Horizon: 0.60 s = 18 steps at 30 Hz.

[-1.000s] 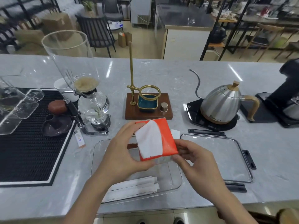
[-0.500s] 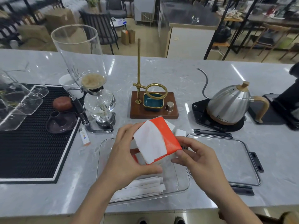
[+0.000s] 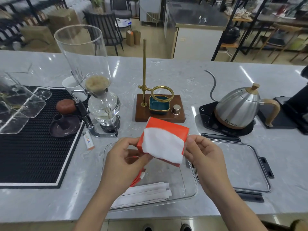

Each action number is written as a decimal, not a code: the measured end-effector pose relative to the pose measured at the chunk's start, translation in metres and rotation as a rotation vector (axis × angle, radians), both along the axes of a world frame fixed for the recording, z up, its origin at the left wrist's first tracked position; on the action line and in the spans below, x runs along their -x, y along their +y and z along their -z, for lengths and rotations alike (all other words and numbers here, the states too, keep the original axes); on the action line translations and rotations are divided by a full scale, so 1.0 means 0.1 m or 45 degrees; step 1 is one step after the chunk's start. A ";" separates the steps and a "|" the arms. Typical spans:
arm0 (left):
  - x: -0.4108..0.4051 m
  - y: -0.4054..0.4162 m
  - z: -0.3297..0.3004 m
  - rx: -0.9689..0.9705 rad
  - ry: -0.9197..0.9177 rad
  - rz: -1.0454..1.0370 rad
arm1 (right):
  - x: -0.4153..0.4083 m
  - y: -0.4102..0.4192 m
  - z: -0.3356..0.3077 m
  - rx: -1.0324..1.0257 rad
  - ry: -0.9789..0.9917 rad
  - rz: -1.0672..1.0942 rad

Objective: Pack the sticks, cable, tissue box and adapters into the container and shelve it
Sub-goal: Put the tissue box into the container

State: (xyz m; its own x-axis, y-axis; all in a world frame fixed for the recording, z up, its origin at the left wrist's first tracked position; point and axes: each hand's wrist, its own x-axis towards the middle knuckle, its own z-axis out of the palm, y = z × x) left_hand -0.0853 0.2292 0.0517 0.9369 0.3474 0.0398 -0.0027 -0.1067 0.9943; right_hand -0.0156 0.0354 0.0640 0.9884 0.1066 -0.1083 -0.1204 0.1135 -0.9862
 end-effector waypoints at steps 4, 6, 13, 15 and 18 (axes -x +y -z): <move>0.03 0.02 0.05 -0.027 0.011 -0.035 | 0.03 -0.03 -0.03 0.121 -0.031 -0.122; 0.04 0.03 0.06 -0.073 0.013 -0.027 | 0.06 -0.04 -0.05 0.193 -0.055 -0.195; 0.10 0.02 0.13 -0.095 0.146 0.037 | 0.12 -0.09 -0.09 0.324 -0.070 -0.451; 0.10 0.02 0.12 -0.134 0.162 0.059 | 0.13 -0.10 -0.08 0.399 -0.072 -0.455; 0.10 0.02 0.09 -0.157 0.225 0.083 | 0.12 -0.12 -0.03 0.496 -0.053 -0.473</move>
